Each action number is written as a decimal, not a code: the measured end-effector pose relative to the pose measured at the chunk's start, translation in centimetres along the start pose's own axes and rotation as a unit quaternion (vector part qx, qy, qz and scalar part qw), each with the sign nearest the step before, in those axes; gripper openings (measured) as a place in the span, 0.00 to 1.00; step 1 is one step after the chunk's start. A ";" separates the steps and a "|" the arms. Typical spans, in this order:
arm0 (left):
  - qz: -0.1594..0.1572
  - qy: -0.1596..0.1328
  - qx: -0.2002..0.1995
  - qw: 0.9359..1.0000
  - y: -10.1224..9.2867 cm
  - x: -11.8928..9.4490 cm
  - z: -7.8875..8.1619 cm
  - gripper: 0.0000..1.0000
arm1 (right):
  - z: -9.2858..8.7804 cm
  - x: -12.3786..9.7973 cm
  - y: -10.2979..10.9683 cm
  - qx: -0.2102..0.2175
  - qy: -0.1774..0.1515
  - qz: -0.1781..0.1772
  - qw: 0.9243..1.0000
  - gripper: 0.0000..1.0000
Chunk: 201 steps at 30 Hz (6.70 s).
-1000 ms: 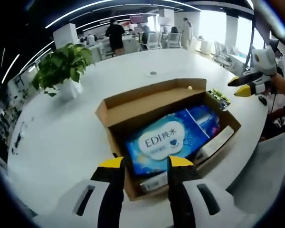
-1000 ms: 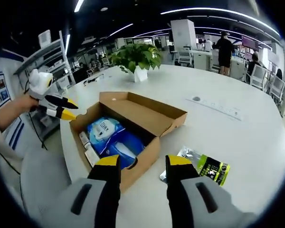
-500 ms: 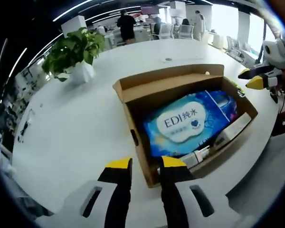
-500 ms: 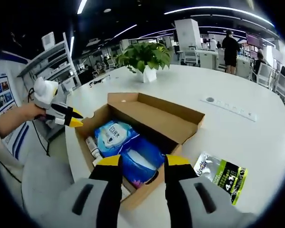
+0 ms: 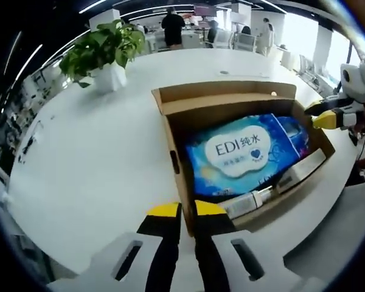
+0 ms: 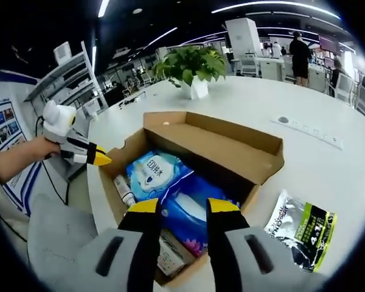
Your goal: Operate the shoe box by opening the lid, removing the specified soft item, and placing it in the target area until the item is outside and the box remains undamaged.
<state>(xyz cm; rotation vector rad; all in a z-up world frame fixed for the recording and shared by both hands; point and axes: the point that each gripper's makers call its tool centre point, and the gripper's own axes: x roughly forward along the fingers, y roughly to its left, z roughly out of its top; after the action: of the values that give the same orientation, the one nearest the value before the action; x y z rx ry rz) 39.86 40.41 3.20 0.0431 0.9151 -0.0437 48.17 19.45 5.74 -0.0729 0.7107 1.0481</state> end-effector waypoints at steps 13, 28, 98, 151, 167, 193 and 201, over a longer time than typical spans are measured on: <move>-0.007 0.004 -0.021 1.000 0.1 0.1 -0.3 0.04 | -1.0 3.0 1.4 0.004 0.020 0.016 1.000 0.21; -0.004 0.002 -0.037 0.999 0.1 0.3 -0.3 0.03 | -1.1 6.1 2.0 0.016 0.028 0.025 0.999 0.11; -0.024 -0.011 0.084 0.996 -3.8 -0.2 4.1 0.20 | -1.4 1.1 -1.0 -0.049 0.026 -0.032 0.998 0.00; -0.114 0.046 0.075 0.990 -7.9 5.6 2.8 0.00 | -2.7 1.3 -1.4 -0.047 0.047 -0.044 0.997 0.00; -0.108 0.034 0.072 0.991 -7.9 2.8 3.9 0.00 | -0.8 0.2 -0.6 -0.017 0.020 -0.038 0.999 0.00; -0.119 -0.007 0.063 0.991 -9.4 -0.2 7.4 0.00 | 1.1 -3.2 -0.9 0.018 -0.009 -0.034 0.999 0.00; -0.126 -0.035 0.068 0.989 -11.3 -1.1 9.3 0.00 | 1.9 -5.5 -2.1 0.035 -0.026 -0.046 0.998 0.00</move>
<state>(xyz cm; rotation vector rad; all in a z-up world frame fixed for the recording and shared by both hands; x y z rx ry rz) 45.91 28.67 9.50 0.0519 0.8412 -0.3399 49.17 14.88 9.80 -0.0172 0.6902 0.9327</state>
